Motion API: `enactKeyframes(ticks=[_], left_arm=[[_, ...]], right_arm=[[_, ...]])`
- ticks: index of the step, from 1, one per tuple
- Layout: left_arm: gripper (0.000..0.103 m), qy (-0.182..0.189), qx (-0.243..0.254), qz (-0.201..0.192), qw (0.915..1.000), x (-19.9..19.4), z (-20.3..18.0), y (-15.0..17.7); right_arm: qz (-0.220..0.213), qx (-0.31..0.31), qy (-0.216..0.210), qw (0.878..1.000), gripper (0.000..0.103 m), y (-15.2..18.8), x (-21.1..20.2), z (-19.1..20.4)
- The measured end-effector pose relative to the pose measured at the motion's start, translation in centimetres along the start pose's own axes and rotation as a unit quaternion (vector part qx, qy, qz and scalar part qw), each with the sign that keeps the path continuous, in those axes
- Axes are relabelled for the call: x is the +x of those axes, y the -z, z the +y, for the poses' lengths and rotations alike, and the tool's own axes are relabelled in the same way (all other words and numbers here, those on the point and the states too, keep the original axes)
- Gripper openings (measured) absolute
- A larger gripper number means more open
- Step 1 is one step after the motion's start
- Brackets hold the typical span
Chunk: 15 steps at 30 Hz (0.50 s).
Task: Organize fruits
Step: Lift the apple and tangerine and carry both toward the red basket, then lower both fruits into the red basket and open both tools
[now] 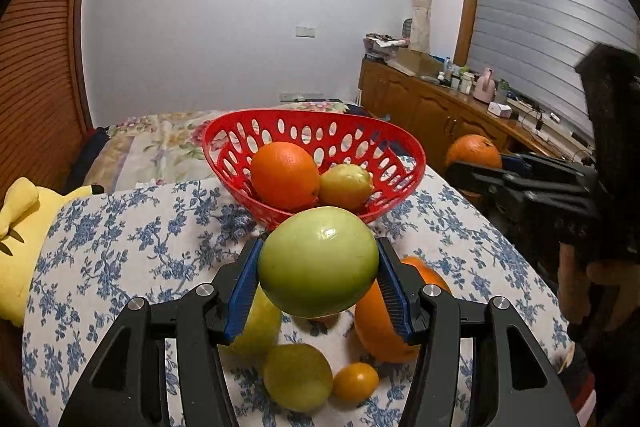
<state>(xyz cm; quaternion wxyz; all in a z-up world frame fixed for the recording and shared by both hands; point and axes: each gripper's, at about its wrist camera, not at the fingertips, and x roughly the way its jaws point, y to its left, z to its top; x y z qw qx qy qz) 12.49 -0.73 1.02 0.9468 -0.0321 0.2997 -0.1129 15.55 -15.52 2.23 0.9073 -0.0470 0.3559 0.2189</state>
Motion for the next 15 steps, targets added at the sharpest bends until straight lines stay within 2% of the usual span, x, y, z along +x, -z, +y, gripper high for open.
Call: enactKeyframes(ticks=[7,15], left_arm=[[0.058,-0.008,0.005,0.003,0.9999,0.9,0.2,-0.8],[0.058,-0.005,0.009,0.001,0.9999,0.9,0.3,-1.5]], right_arm=[[0.015,-0.007,0.002,1.000,0.047,-1.4,3.6,0.1],[0.048,-0.008,-0.011,0.999,0.047,-1.4,7.0,0.0]])
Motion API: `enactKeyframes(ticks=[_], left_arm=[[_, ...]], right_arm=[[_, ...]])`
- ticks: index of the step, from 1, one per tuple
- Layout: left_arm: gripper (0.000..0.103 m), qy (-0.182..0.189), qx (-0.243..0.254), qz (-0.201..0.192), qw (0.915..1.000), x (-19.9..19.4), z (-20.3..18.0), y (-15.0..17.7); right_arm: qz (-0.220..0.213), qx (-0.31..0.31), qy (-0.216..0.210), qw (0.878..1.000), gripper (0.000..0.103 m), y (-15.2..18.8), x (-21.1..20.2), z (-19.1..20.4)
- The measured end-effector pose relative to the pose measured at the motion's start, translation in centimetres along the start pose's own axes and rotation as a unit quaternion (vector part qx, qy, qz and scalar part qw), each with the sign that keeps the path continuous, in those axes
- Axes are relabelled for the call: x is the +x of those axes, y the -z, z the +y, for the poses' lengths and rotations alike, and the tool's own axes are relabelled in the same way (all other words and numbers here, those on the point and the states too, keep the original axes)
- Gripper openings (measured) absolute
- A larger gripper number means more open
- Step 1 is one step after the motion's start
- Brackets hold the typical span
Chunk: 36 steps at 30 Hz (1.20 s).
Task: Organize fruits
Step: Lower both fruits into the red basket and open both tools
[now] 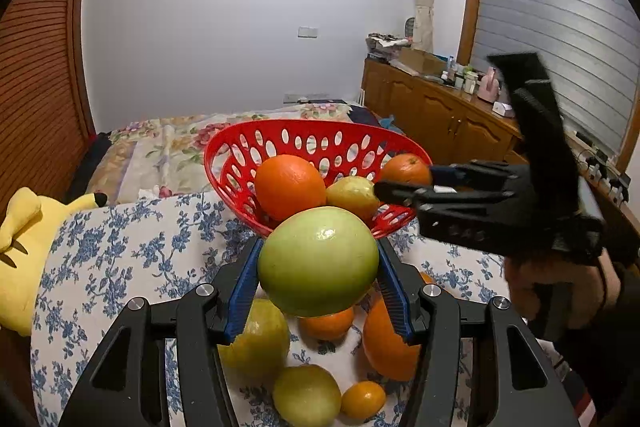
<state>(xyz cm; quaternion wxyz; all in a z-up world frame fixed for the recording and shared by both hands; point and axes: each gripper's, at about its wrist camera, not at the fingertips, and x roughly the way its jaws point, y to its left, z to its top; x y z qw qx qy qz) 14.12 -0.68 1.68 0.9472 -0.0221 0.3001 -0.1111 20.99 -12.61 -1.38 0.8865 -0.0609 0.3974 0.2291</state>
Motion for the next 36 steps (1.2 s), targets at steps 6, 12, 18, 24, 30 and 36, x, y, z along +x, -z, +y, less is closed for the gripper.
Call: enactKeyframes(ticks=[6,12,18,24,30,36], left_arm=[[0.058,-0.003,0.008,0.001,1.0000,0.5,0.0,-0.5],[0.058,-0.004,0.008,0.006,0.9999,1.9,0.2,-1.2],[0.058,0.001,0.010,0.009,0.9999,3.1,0.0,-2.2],[0.058,0.002,0.016,0.021,0.9997,5.0,-0.3,-2.9],[0.058,0.001,0.017,0.033,0.9993,6.5,-0.5,-3.5],[0.058,-0.003,0.017,0.041,0.9990,7.0,-0.5,-3.6]], right_arm=[[0.004,0.005,-0.019,1.000,0.047,0.0,0.9,0.0],[0.000,0.007,-0.036,0.999,0.047,-0.5,1.4,0.1],[-0.014,0.004,-0.034,0.999,0.047,-1.3,0.7,-0.3],[-0.027,0.001,-0.030,0.999,0.048,-1.8,-0.5,-1.3],[-0.025,-0.004,-0.026,0.999,0.048,-1.5,-0.5,-1.8],[-0.023,-0.005,-0.029,0.999,0.050,-0.8,-0.3,-1.8]])
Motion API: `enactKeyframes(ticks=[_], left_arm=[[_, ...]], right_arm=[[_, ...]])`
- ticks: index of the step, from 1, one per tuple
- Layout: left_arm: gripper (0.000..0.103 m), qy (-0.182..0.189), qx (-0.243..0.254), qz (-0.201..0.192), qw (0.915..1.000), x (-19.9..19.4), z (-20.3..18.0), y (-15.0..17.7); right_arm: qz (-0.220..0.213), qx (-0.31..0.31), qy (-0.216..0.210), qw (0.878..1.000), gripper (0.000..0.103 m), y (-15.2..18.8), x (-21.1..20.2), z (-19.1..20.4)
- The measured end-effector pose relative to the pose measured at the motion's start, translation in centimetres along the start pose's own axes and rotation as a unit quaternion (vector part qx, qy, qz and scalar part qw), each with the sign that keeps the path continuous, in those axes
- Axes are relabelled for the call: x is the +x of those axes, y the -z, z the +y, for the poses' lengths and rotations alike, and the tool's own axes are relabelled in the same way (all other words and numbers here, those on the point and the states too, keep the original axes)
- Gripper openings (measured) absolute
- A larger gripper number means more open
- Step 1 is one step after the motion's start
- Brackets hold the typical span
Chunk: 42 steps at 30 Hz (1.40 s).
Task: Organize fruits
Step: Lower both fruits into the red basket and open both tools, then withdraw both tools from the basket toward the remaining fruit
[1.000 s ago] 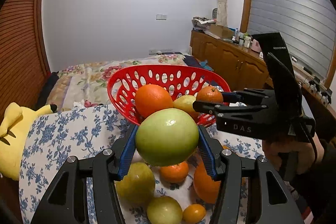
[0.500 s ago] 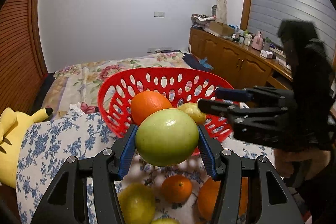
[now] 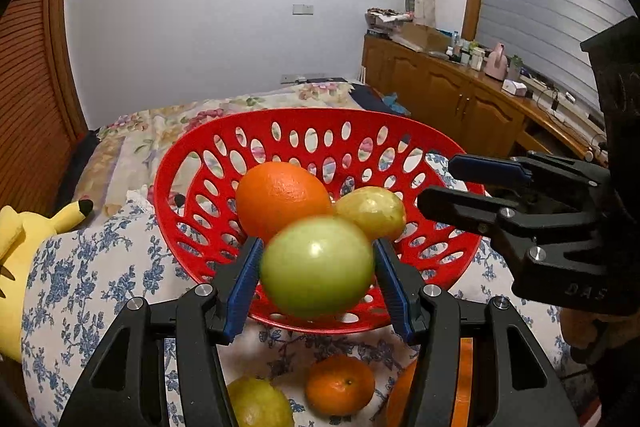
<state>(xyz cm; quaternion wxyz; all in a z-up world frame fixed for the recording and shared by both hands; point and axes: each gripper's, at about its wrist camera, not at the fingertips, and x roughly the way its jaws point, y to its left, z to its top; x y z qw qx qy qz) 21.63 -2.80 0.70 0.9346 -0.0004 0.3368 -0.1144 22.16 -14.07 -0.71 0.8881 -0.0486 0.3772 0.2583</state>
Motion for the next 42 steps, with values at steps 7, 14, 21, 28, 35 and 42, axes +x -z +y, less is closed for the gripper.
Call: enactKeyframes(ticks=[7,14,21,28,35,42], left_arm=[[0.064,-0.001,0.002,-0.013,0.9999,-1.4,-0.2,0.2],[0.067,-0.005,0.002,-0.027,0.9996,-3.6,0.3,1.7],[0.069,-0.015,0.001,-0.034,0.9993,-6.0,1.0,3.3],[0.070,-0.020,-0.003,-0.035,0.9992,-7.4,1.3,5.1],[0.071,-0.021,-0.011,-0.030,0.9993,-8.5,1.3,6.6],[0.072,-0.020,-0.019,-0.007,0.9996,-8.6,1.0,9.5]], right_arm=[[-0.004,0.001,-0.002,1.000,0.050,0.6,-0.7,0.6],[-0.016,0.000,0.002,1.000,0.054,1.3,-2.8,1.7],[-0.024,-0.002,0.004,1.000,0.056,1.9,-4.4,3.2],[-0.023,-0.002,0.002,1.000,0.057,3.0,-5.2,4.5],[-0.010,0.004,-0.006,1.000,0.058,5.2,-5.2,5.8],[0.009,0.020,-0.020,1.000,0.060,7.8,-4.6,6.5]])
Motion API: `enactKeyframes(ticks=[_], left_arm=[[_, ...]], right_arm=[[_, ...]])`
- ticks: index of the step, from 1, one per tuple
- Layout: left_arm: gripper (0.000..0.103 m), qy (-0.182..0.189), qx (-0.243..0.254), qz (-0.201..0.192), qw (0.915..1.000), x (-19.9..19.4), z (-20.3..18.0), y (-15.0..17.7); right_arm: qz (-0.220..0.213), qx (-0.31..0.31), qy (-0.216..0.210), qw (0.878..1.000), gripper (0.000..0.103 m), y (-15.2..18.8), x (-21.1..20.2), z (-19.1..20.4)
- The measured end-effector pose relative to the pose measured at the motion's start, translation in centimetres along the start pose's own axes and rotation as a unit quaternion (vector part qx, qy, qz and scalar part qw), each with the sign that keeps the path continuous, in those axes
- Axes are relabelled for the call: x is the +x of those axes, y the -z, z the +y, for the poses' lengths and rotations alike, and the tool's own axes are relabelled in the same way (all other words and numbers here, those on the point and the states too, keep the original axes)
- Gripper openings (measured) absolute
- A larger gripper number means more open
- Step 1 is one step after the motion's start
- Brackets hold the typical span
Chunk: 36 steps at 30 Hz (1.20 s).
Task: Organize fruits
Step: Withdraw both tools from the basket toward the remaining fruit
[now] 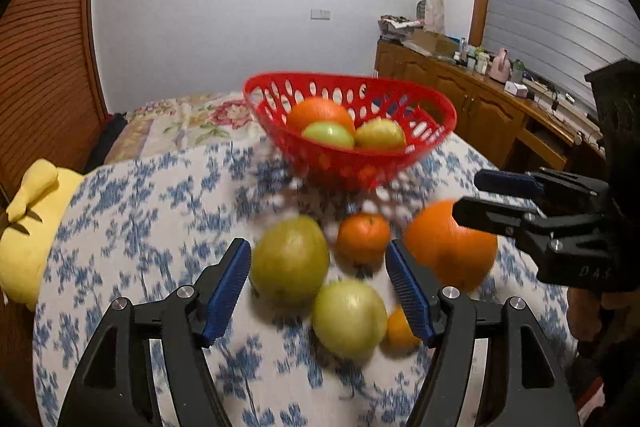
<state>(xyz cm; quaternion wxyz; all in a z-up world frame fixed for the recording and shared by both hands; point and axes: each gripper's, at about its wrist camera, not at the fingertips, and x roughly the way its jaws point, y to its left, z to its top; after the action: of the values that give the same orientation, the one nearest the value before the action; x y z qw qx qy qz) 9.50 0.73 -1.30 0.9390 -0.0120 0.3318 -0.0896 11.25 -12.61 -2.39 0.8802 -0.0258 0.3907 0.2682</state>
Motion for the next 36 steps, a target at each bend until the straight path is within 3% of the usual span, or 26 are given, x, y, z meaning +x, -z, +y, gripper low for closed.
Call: enactKeyframes(ticks=[2,6,21,36], left_arm=[[0.072,0.000,-0.002,0.004,1.0000,-0.1,0.1,0.7],[0.072,-0.002,-0.010,0.011,0.9999,0.3,0.3,1.6],[0.075,0.008,-0.023,0.003,0.9997,0.7,0.5,3.0],[0.078,0.015,-0.034,0.007,0.9993,0.9,0.6,2.9]], right_arm=[[0.002,0.000,0.002,1.000,0.061,0.4,0.1,0.2],[0.004,0.002,-0.006,1.000,0.073,0.9,0.5,0.2],[0.030,-0.013,0.023,0.999,0.085,2.0,2.4,0.6],[0.027,-0.010,0.028,0.999,0.087,2.5,2.6,0.8]])
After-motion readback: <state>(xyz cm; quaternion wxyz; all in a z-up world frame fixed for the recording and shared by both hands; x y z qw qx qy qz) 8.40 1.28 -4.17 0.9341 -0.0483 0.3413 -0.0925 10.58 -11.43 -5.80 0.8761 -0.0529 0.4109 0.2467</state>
